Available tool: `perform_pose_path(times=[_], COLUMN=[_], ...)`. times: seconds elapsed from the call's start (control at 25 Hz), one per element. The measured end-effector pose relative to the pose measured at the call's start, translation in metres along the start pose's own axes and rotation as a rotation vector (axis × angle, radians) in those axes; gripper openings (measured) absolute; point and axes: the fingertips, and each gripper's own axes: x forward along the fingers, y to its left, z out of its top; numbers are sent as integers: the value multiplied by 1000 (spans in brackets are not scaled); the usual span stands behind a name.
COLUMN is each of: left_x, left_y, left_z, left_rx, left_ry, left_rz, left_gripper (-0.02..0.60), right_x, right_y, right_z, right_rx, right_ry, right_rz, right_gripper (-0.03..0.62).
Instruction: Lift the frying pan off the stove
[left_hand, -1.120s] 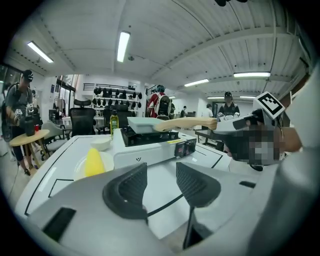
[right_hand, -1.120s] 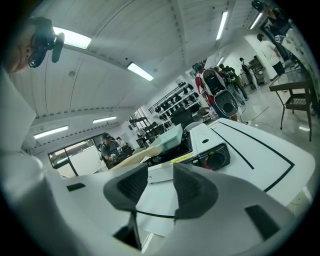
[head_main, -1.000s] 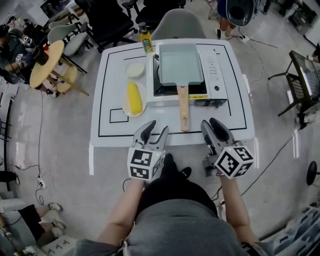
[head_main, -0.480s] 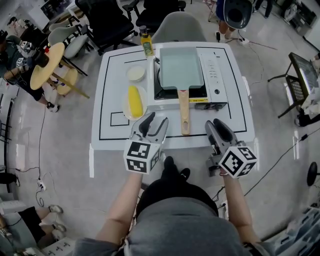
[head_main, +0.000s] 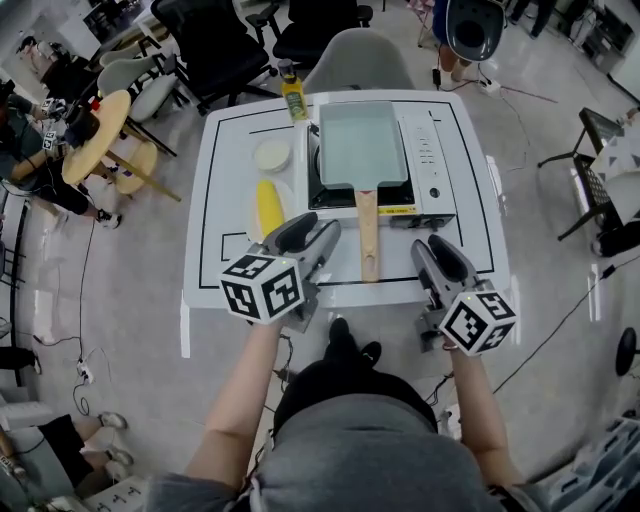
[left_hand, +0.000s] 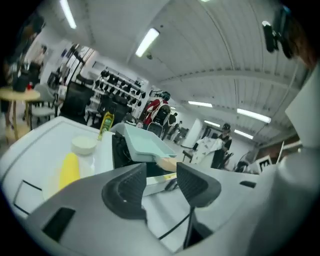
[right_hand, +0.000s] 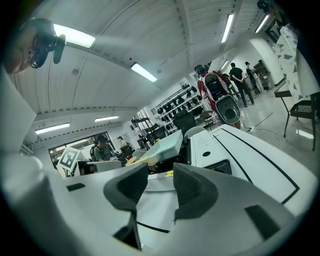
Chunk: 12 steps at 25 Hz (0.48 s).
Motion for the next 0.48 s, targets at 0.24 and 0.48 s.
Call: perform_pose_path(times=[0.24, 0.48], left_x=[33, 56], left_y=[-3, -6], left_z=[8, 4], left_rx=[-497, -635], left_ry=[60, 157], left_rz=[-250, -329], left_gripper=[198, 204], right_x=[5, 8], right_y=[-5, -9], right_z=[1, 6], right_rx=[5, 28], right_ry=[7, -3], right_rz=[-9, -21], right_gripper=[153, 153])
